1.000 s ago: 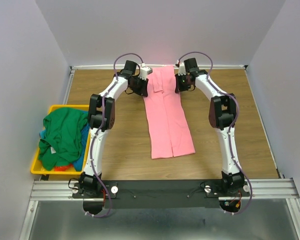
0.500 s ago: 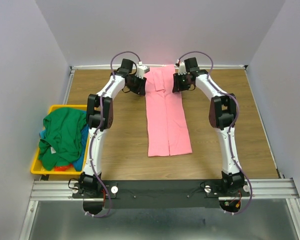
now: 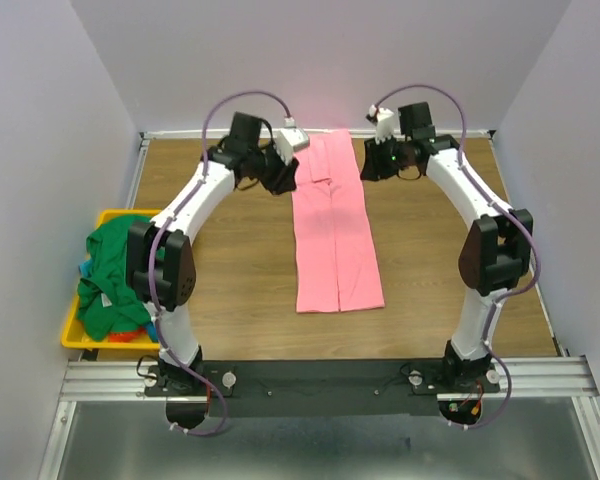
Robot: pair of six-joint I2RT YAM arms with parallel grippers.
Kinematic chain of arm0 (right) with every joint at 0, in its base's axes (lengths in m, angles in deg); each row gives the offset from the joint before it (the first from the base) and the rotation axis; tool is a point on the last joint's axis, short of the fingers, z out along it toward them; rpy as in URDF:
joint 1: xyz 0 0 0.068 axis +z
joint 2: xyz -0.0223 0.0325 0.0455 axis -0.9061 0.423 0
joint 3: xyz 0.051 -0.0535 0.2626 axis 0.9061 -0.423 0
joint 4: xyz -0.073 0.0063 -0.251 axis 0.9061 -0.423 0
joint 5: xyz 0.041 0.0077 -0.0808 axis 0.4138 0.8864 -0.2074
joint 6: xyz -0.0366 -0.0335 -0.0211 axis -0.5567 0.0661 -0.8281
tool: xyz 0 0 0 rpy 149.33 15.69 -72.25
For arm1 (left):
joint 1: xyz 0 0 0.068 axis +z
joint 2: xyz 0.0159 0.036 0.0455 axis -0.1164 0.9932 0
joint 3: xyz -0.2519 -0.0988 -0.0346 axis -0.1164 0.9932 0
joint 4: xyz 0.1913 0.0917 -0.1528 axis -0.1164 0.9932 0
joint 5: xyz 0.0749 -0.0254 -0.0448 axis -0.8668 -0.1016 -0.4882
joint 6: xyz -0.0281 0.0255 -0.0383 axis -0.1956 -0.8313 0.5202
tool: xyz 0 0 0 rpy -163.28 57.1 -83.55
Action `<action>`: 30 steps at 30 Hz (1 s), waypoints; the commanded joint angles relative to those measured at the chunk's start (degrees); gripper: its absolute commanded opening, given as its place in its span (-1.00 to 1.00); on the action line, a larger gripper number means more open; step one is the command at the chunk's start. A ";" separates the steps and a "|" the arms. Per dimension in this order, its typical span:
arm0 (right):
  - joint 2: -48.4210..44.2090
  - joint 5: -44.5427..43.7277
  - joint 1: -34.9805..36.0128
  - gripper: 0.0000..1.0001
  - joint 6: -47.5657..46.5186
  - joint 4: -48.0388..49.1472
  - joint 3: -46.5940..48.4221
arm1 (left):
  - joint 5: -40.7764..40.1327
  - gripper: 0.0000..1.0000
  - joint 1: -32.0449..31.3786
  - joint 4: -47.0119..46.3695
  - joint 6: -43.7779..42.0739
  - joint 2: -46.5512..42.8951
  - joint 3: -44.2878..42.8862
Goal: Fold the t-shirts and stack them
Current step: Grab the bottom of the folded rectangular tshirt with both arms
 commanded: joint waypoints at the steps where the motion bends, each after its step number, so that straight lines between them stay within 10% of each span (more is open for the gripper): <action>1: -2.96 4.00 0.48 -0.37 -2.51 -4.94 -12.87 | 3.59 -0.11 -5.99 1.16 -4.68 -0.87 13.61; 24: -7.64 5.24 7.16 -0.60 3.19 2.88 -42.26 | -4.32 -0.47 -13.39 -4.12 -6.52 -2.81 35.34; 30: -21.33 3.14 7.16 -0.16 1.18 0.95 -36.30 | -3.00 -0.12 -13.31 -2.89 -6.88 -14.40 34.12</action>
